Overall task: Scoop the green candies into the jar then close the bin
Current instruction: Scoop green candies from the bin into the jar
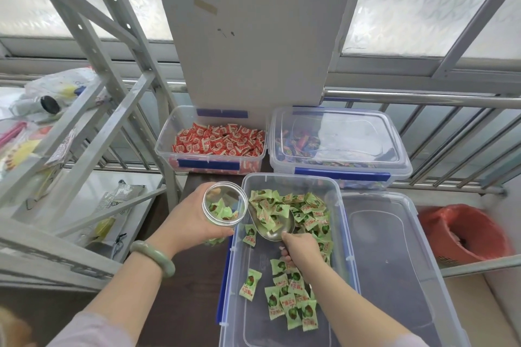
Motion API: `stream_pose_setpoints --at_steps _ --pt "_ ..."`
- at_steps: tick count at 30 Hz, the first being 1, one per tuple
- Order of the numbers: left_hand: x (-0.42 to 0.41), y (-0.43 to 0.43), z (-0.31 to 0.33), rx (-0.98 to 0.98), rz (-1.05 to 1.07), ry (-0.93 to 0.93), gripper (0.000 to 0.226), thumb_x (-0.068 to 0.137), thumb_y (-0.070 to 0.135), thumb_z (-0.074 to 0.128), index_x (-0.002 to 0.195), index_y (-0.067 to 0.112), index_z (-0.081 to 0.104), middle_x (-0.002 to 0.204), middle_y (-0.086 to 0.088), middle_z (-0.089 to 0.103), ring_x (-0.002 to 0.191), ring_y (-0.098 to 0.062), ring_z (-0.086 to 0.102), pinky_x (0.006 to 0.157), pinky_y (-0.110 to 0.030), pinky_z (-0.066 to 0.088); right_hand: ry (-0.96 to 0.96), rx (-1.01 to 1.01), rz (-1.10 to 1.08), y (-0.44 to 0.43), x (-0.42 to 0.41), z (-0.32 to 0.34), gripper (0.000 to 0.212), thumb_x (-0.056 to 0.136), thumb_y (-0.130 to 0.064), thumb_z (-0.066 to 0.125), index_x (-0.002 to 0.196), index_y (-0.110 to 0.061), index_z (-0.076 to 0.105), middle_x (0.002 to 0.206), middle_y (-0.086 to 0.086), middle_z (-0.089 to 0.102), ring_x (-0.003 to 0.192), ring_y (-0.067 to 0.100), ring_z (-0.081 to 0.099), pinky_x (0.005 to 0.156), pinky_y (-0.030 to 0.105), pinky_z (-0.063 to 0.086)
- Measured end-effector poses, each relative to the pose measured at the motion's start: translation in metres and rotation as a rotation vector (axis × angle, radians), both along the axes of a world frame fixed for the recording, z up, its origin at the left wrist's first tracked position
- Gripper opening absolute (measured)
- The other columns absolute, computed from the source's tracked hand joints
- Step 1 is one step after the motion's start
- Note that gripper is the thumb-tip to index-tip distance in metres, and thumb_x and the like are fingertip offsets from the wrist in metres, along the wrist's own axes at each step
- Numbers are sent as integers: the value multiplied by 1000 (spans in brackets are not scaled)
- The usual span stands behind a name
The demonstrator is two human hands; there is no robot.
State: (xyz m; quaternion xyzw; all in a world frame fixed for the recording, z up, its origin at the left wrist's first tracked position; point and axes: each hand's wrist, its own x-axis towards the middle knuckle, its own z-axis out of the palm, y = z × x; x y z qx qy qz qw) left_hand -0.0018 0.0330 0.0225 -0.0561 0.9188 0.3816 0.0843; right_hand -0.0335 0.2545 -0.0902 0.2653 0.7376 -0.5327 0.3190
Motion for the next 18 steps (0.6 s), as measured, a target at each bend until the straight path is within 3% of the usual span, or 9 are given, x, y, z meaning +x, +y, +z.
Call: stream_pose_setpoints --at_steps 5,9,14,18 --pt "2 1 5 15 -38 8 70 58 28 88 97 55 36 106 34 46 93 11 50 75 -6 33 110 66 73 14 9 7 25 90 -25 54 74 -6 58 59 6 55 43 14 44 46 26 37" --pt "3 0 5 34 -43 18 70 58 27 88 95 55 36 105 36 44 92 15 47 76 -6 33 151 103 104 32 6 26 29 89 -27 57 70 -6 64 55 3 56 43 15 44 46 26 38" --pt "2 0 4 37 -35 34 71 57 28 89 95 55 36 105 36 44 101 -1 50 85 -21 35 260 194 188 51 -3 74 32 86 -30 58 62 -10 63 52 1 58 47 17 46 52 27 40" --pt "0 0 5 46 -45 61 70 56 31 89 96 55 38 106 35 45 96 5 51 78 -14 36 327 235 329 56 -12 124 30 85 -27 57 64 -9 69 52 2 58 45 15 46 49 25 41"
